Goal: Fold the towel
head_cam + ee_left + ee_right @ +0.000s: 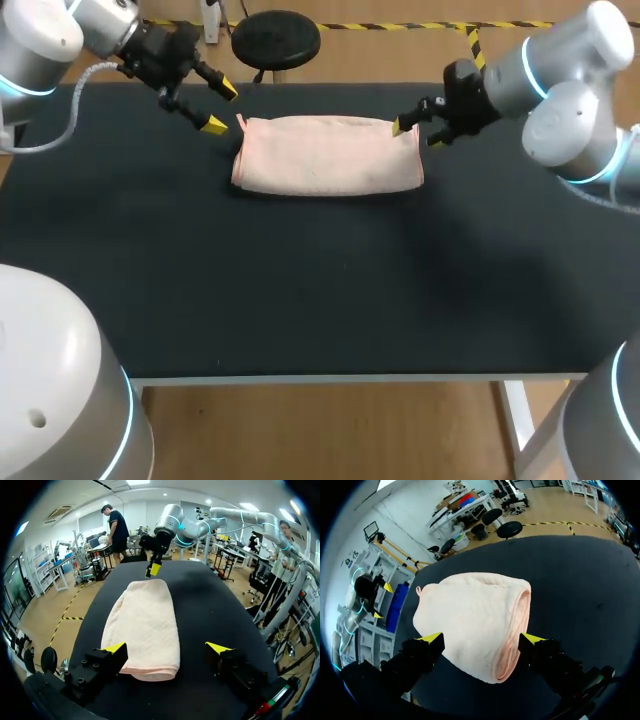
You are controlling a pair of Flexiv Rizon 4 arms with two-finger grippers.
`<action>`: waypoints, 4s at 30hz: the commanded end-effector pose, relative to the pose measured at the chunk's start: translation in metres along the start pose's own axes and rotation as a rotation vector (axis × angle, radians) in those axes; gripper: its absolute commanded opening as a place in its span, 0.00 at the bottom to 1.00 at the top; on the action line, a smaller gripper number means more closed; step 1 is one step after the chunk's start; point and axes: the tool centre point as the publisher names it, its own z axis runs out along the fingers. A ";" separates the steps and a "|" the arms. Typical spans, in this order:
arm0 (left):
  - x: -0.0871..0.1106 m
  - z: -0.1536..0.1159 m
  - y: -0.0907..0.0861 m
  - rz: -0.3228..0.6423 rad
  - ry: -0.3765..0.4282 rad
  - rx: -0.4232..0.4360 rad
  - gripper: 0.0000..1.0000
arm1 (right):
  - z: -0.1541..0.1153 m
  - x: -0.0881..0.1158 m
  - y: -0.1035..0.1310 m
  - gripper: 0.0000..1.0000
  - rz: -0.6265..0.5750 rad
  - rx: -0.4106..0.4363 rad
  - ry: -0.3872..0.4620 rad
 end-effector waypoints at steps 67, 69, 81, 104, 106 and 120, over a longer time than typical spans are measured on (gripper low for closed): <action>0.001 0.000 0.000 0.002 -0.002 0.001 1.00 | 0.065 -0.027 0.003 0.09 0.076 0.162 -0.026; 0.001 0.000 0.000 0.002 -0.002 0.001 1.00 | 0.061 -0.026 0.003 0.00 0.074 0.160 -0.037; 0.001 0.000 0.000 0.002 -0.002 0.001 1.00 | 0.049 -0.002 0.017 0.00 0.027 0.153 -0.160; 0.001 0.000 0.000 0.002 -0.002 0.001 1.00 | 0.146 0.156 0.062 0.00 -0.214 0.238 -0.195; 0.001 0.000 0.000 0.002 -0.002 0.001 1.00 | 0.158 0.171 0.062 0.00 -0.239 0.254 -0.183; 0.001 0.000 0.000 0.002 -0.002 0.001 1.00 | 0.189 0.223 0.048 1.00 -0.300 0.273 -0.202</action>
